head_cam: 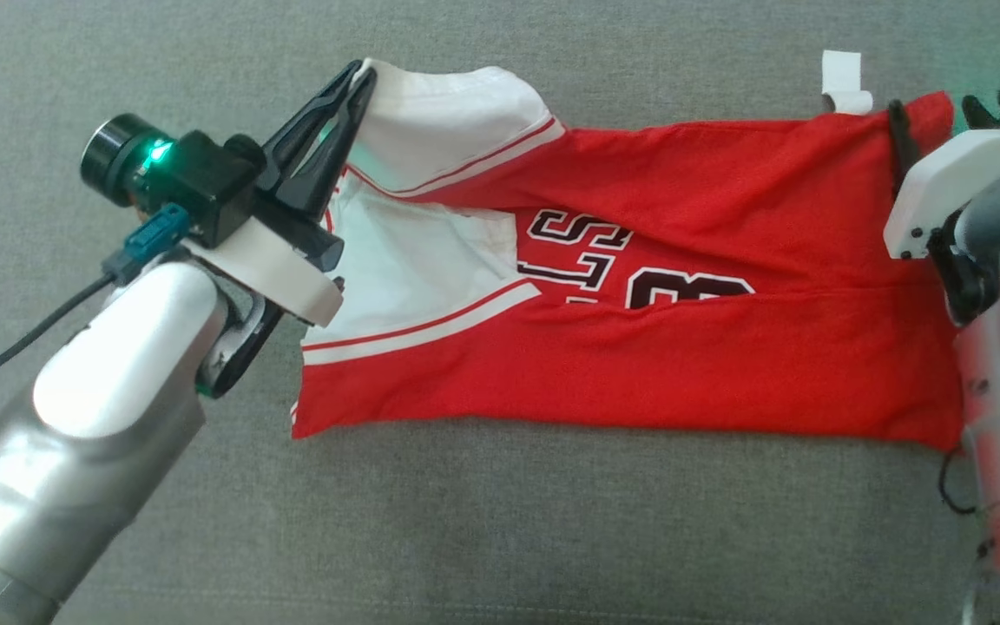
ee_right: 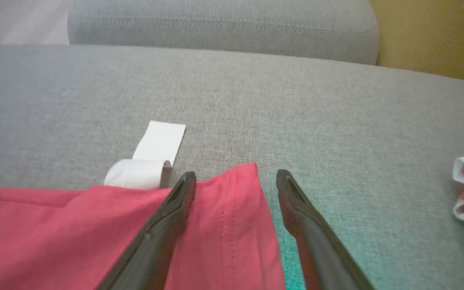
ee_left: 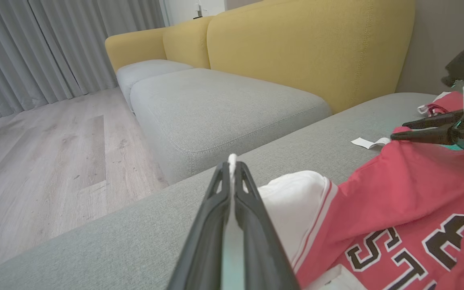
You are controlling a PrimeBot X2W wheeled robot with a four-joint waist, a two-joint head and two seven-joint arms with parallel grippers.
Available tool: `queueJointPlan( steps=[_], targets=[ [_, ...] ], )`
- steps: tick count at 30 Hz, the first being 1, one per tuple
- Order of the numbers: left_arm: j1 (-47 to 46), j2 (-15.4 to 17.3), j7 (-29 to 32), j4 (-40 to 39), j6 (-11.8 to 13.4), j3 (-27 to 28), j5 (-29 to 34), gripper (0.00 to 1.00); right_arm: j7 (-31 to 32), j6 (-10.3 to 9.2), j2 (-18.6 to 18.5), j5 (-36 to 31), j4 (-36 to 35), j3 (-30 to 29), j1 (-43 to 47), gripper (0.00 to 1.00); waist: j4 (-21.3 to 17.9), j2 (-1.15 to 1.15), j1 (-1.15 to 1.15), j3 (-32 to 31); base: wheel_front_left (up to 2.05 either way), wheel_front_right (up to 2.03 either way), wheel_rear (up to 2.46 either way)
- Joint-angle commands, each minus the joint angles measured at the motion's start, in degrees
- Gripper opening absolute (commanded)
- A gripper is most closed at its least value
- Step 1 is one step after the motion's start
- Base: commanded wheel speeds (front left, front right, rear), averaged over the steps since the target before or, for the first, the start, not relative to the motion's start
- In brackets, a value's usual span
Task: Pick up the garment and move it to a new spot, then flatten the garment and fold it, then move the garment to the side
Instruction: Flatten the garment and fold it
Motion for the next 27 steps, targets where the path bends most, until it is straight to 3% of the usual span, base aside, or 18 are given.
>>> queueJointPlan(
  steps=[1, 6, 8, 17, 27],
  targets=[
    [-1.34, 2.35, 0.22, -2.0, 0.57, 2.02, 0.29, 0.0, 0.23, 0.37, -0.97, -1.14, -0.04, 1.4, -2.42, 1.0, 0.13, 0.0, 0.0, 0.32, 0.0, 0.0, 0.0],
    [-1.31, 2.81, 0.59, -3.14, 1.02, 2.03, 0.18, 0.0, 0.29, 0.37, -1.83, -2.75, 6.53, 3.37, -5.37, 1.0, 0.07, 0.0, 0.0, 0.91, 0.0, 0.0, 0.0],
    [-1.36, 3.01, 0.73, -3.36, 1.17, 2.06, 0.13, 0.0, -0.1, 0.37, -2.04, -2.79, 8.65, 3.84, -6.41, 0.0, -0.09, 0.0, 0.0, 1.01, 0.0, 0.0, 0.0],
    [-4.01, 4.71, 1.49, -1.16, 3.15, 4.69, -0.67, 0.0, -6.15, 0.37, -3.45, 0.97, 12.83, 7.46, -13.04, 0.0, -2.52, 0.0, 0.0, 0.81, 0.0, 0.0, 0.0],
    [-15.2, 4.72, 1.1, 8.17, 1.68, 7.34, 0.16, 0.0, -14.25, 0.37, -3.35, 13.53, 11.15, 14.01, -20.87, 0.0, -6.97, 0.0, 0.0, 1.79, 0.0, 0.0, 0.0]
  ],
)
